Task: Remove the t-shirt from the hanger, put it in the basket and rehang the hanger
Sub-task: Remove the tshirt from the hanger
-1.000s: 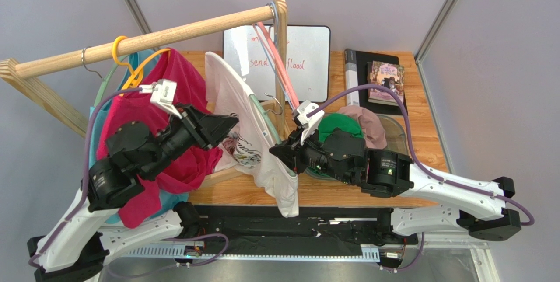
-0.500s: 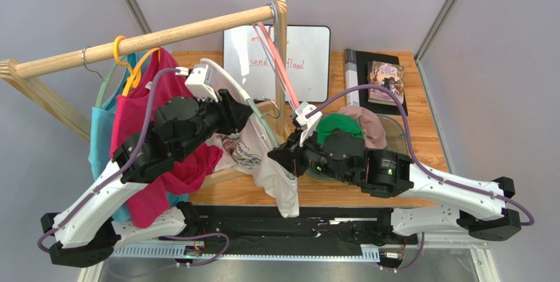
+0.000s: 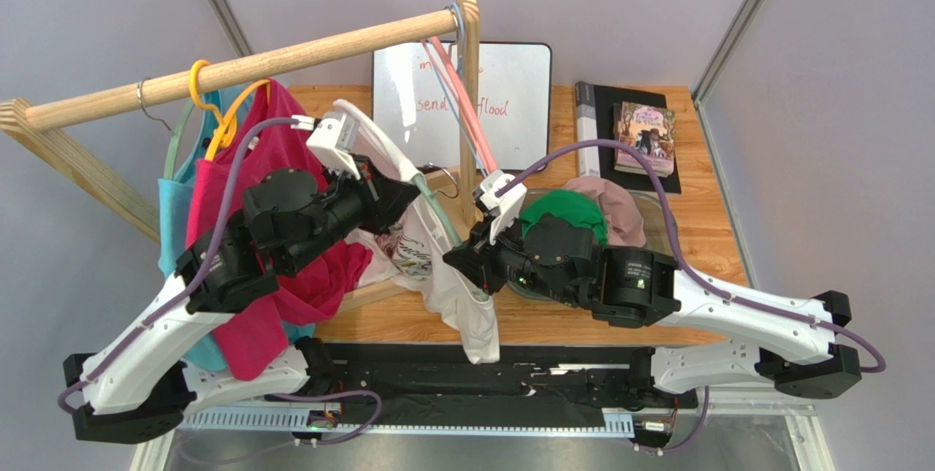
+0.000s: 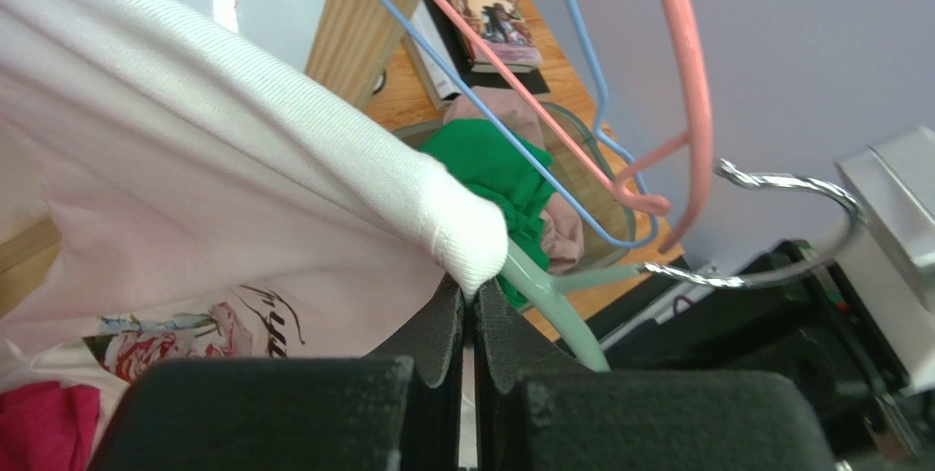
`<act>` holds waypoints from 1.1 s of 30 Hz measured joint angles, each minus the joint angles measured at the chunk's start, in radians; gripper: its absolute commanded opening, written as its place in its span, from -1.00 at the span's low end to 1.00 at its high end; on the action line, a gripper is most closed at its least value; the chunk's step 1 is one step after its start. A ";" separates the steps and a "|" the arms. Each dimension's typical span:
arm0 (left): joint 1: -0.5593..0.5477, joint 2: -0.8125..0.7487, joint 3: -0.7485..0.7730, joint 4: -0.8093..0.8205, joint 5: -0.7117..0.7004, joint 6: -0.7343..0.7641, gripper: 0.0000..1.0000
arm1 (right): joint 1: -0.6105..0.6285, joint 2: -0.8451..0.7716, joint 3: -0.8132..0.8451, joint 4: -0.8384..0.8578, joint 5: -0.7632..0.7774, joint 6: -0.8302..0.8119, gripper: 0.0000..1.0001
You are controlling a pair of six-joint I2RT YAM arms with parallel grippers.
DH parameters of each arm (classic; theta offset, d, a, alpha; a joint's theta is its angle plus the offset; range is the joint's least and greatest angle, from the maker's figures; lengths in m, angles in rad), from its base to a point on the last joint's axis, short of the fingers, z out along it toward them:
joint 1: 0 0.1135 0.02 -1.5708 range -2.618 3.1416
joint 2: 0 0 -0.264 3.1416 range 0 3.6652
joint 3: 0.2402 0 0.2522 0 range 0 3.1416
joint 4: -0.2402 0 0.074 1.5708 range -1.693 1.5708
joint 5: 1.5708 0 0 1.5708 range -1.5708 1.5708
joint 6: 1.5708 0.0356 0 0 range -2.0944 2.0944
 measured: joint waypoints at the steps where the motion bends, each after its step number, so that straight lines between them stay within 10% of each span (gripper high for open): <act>1: -0.018 -0.013 -0.005 0.001 -0.002 0.001 -1.00 | 0.000 0.009 0.009 -0.005 -0.003 0.000 -1.00; 18: -0.080 -0.047 -0.032 0.035 0.016 0.013 -0.99 | -0.044 0.105 0.137 -0.091 -0.066 -0.010 -1.00; 23: -0.109 -0.046 -0.021 -0.018 -0.019 0.005 0.13 | -0.050 0.095 0.111 -0.077 -0.071 -0.005 -1.00; 33: -0.145 -0.224 0.007 -0.172 -0.307 -0.014 0.40 | -0.075 -0.150 -0.039 -0.168 -0.145 -0.003 -1.00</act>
